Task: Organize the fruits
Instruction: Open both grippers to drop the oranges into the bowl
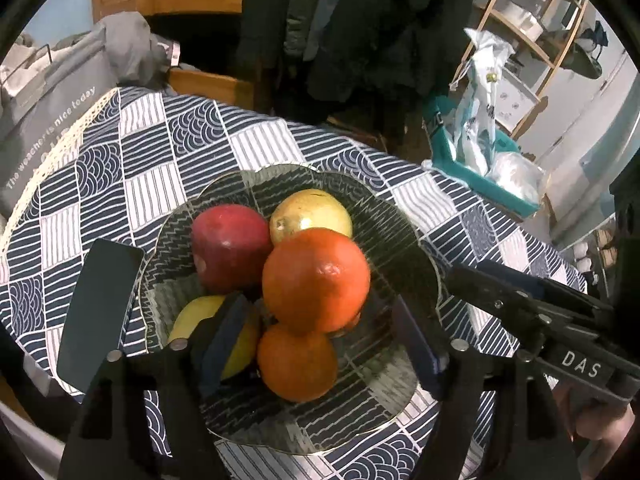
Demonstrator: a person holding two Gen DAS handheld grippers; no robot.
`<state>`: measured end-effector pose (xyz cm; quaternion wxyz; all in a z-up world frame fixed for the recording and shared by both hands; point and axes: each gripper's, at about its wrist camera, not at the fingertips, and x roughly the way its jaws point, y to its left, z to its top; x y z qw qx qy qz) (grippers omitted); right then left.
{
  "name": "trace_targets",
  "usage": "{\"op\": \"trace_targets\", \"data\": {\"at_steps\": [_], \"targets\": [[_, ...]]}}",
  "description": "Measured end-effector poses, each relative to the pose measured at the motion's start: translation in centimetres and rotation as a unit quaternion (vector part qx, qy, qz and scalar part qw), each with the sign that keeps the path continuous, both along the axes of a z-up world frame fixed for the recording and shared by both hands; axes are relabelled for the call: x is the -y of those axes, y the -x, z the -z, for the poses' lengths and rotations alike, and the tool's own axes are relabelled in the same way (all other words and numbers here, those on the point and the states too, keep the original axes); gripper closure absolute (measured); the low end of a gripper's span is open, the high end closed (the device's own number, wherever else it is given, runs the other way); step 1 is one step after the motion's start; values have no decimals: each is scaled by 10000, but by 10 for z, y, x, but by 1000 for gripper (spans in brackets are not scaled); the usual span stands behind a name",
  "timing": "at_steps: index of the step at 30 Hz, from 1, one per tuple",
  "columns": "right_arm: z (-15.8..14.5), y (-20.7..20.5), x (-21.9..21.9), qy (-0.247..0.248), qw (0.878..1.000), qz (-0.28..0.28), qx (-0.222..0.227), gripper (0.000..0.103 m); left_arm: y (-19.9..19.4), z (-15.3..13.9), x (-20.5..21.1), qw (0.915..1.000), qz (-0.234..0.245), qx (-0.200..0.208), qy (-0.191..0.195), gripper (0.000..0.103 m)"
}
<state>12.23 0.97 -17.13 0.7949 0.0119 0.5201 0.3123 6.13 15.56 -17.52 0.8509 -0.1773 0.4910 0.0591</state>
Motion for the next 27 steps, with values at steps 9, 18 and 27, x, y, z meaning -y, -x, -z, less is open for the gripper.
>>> {"op": "trace_targets", "data": {"at_steps": [9, 18, 27], "targets": [[-24, 7, 4, 289, 9982, 118, 510, 49, 3, -20, 16, 9992, 244, 259, -191, 23], [-50, 15, 21, 572, 9926, 332, 1014, 49, 7, -46, 35, 9962, 523, 583, -393, 23], [-75, 23, 49, 693, 9860, 621, 1382, 49, 12, -80, 54, 9910, 665, 1030, -544, 23]]}}
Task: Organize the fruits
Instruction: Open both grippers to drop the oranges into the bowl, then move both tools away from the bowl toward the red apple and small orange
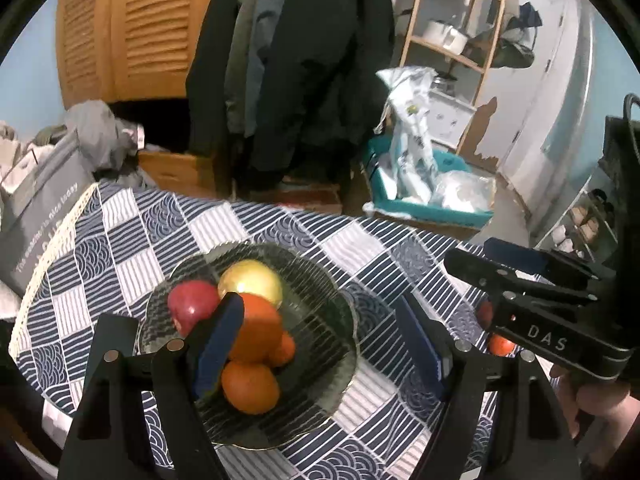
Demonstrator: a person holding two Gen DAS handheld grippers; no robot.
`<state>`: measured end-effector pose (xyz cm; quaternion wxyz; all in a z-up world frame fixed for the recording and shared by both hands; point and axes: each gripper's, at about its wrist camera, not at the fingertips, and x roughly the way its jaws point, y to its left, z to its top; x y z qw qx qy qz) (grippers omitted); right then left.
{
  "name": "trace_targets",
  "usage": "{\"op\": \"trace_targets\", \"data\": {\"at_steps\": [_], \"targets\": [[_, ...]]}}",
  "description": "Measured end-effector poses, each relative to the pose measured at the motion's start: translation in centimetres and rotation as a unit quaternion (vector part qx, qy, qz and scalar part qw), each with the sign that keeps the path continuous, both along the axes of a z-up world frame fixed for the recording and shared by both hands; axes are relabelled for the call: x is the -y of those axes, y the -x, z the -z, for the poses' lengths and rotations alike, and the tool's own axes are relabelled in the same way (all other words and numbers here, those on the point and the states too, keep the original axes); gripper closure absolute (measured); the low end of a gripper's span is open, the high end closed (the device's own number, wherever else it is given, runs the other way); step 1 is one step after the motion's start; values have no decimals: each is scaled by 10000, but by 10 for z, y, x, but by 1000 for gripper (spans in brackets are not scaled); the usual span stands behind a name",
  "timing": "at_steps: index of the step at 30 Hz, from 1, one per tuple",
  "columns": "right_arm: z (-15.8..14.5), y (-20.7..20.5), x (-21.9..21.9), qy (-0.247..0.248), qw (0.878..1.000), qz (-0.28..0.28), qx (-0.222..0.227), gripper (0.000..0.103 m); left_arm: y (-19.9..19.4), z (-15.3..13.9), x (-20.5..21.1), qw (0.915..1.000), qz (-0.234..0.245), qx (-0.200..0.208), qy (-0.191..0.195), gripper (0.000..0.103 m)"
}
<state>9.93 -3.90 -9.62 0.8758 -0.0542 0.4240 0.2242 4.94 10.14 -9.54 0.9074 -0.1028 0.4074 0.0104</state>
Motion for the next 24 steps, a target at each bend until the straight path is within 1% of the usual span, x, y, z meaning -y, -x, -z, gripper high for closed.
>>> {"op": "trace_targets", "data": {"at_steps": [4, 9, 13, 19, 21, 24], "targets": [[-10, 4, 13, 46, 9998, 126, 120, 48, 3, -14, 11, 9997, 68, 201, -107, 23], [-19, 10, 31, 67, 9993, 284, 226, 48, 2, -24, 21, 9991, 168, 340, -177, 23], [-26, 15, 44, 154, 9983, 418, 374, 43, 2, -32, 34, 9984, 264, 439, -224, 23], [-37, 22, 65, 148, 9971, 567, 484, 42, -1, -38, 51, 9978, 394, 483, -241, 23], [-41, 25, 72, 131, 9965, 643, 523, 39, -2, -39, 56, 9976, 420, 493, -240, 23], [-46, 28, 84, 115, 9953, 749, 604, 37, -4, -41, 64, 9973, 474, 509, -249, 23]]}}
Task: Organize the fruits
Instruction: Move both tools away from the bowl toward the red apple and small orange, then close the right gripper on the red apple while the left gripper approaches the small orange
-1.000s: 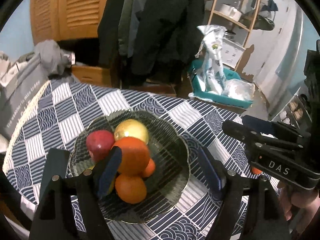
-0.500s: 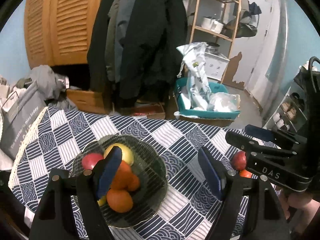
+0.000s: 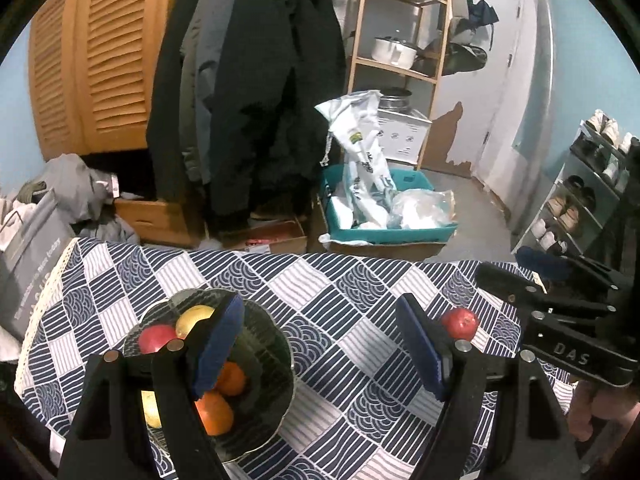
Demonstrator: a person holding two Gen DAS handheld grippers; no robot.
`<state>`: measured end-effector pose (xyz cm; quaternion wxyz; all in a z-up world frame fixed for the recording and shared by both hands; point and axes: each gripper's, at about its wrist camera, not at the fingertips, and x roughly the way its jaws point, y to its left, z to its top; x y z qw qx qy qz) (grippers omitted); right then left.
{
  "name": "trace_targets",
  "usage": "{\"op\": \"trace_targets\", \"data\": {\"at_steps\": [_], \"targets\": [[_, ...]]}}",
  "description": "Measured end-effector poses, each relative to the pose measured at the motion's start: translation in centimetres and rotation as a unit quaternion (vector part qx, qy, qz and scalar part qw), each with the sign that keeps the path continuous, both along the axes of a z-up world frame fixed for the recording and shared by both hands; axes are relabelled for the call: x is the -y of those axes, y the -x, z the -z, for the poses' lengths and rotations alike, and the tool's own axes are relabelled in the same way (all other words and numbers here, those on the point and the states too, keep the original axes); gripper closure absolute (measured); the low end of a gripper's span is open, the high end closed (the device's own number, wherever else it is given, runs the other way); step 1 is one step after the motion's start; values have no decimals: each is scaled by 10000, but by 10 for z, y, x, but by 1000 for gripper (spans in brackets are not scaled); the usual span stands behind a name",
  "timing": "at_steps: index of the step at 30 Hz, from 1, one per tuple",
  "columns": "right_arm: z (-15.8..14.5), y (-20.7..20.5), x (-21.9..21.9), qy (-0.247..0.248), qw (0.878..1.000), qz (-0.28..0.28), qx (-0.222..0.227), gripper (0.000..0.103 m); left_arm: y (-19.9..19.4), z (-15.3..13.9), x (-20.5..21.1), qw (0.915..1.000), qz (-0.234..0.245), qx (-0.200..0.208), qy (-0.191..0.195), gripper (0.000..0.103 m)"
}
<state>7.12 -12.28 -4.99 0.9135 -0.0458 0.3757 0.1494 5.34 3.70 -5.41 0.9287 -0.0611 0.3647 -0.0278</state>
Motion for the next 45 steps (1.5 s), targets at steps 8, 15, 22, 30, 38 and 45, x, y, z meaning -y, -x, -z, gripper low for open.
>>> {"op": "trace_targets", "data": {"at_steps": [8, 15, 22, 30, 38, 45], "targets": [[-9, 7, 35, -59, 9995, 279, 122, 30, -7, -4, 22, 9999, 133, -10, 7, 23], [-5, 4, 69, -52, 9982, 594, 92, 27, -18, 0, 45, 9995, 288, -103, -11, 23], [4, 2, 101, -79, 9961, 880, -23, 27, -28, 6, 64, 9990, 402, -195, -70, 23], [26, -10, 117, -40, 9946, 995, -292, 25, -42, 24, 78, 9982, 413, -358, -249, 23], [60, -36, 122, -60, 9920, 1046, -710, 25, -62, 51, 79, 9971, 238, -592, -409, 23], [112, -63, 123, -144, 9854, 1072, -1312, 25, -79, 75, 81, 9955, 159, -729, -583, 23]]}}
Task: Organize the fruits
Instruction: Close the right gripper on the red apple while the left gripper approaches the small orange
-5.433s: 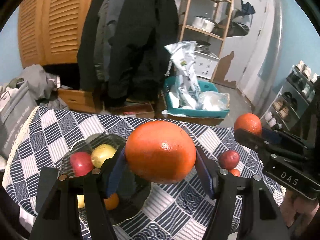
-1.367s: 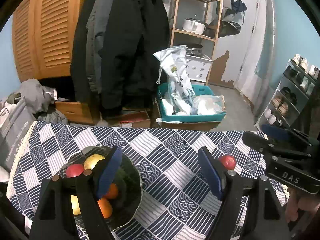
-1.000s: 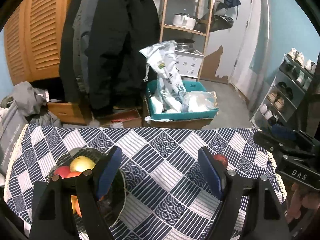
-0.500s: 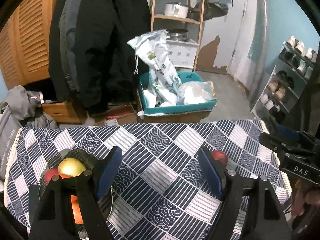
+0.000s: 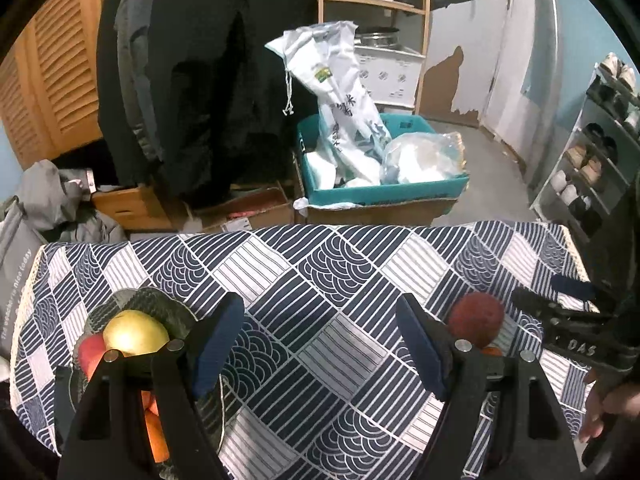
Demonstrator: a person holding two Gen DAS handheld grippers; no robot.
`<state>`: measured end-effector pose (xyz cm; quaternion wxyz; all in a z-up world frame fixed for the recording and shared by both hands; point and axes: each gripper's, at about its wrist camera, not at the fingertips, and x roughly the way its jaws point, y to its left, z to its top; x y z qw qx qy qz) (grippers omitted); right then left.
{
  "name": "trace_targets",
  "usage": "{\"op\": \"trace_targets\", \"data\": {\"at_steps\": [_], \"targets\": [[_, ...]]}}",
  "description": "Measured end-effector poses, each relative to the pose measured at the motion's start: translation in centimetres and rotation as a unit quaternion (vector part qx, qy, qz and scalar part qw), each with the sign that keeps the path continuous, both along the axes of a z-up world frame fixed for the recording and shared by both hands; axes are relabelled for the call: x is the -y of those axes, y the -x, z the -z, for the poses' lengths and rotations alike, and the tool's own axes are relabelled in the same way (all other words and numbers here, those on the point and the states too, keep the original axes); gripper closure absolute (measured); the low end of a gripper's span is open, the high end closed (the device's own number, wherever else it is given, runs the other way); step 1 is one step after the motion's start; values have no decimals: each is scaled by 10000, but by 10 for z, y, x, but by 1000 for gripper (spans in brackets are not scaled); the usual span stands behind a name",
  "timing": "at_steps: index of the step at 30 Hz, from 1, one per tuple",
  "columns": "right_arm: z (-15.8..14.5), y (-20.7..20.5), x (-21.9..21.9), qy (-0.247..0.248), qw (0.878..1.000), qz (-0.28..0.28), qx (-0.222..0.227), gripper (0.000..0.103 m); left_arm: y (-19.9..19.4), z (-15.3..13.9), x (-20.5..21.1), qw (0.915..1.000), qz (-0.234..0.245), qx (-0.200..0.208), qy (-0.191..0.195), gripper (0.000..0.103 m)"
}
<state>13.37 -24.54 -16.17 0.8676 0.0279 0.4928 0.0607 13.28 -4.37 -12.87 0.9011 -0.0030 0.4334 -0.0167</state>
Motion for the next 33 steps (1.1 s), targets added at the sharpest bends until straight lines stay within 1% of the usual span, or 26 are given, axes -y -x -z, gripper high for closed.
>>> {"op": "trace_targets", "data": {"at_steps": [5, 17, 23, 28, 33], "targets": [[31, -9, 0, -125, 9993, 35, -344, 25, -13, 19, 4, 9999, 27, -143, -90, 23], [71, -23, -9, -45, 9973, -79, -731, 25, -31, 65, 9, 9981, 65, -598, -124, 23], [83, -29, -15, -23, 9962, -160, -859, 25, -35, 79, 10, 9970, 66, -768, -78, 23], [89, -31, -15, -13, 9956, -139, -923, 24, -34, 82, 12, 9968, 112, -790, -112, 23], [91, -32, -11, -191, 9946, -48, -1016, 24, -33, 84, 13, 9965, 123, -819, -106, 23]]}}
